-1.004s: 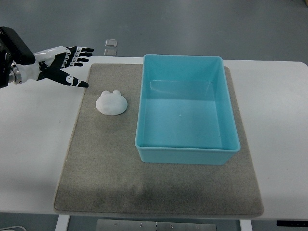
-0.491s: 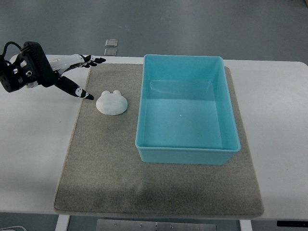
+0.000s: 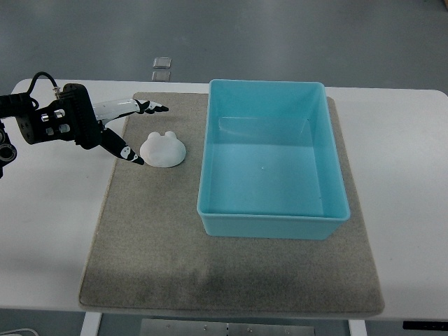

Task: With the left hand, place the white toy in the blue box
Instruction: 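Lower the left hand and close its fingers around the white toy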

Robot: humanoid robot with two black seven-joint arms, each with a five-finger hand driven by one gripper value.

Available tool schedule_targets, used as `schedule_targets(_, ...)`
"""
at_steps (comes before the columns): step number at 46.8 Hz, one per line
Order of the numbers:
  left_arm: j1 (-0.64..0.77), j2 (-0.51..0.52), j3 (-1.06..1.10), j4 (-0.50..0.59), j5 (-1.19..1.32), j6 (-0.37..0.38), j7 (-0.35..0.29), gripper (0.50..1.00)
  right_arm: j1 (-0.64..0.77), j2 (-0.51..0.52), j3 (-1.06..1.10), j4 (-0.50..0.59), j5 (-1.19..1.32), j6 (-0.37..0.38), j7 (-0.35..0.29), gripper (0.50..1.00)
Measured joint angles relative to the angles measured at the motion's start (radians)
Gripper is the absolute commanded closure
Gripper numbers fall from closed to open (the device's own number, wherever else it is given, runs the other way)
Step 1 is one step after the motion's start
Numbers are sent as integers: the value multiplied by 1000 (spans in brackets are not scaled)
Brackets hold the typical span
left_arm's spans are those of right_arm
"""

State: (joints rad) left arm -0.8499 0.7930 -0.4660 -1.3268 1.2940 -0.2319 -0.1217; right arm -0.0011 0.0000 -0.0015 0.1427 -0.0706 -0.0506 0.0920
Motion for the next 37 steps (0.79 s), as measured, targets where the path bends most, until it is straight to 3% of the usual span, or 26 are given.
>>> schedule_targets(7, -10, -31, 75, 6, 54, 77, 1, 519, 0, 0, 0, 0, 0, 0, 0, 564)
schedule_targets(16, -10, -40, 87, 15, 104, 100, 2, 531, 0, 0, 0, 0, 0, 0, 0, 564)
schedule_targets(27, -9, -47, 94, 39, 107, 102, 10, 628, 0, 0, 0, 0, 0, 0, 0, 564)
schedule_targets(37, -9, -67, 96, 51, 131, 102, 19, 677, 0, 0, 0, 0, 0, 0, 0, 564)
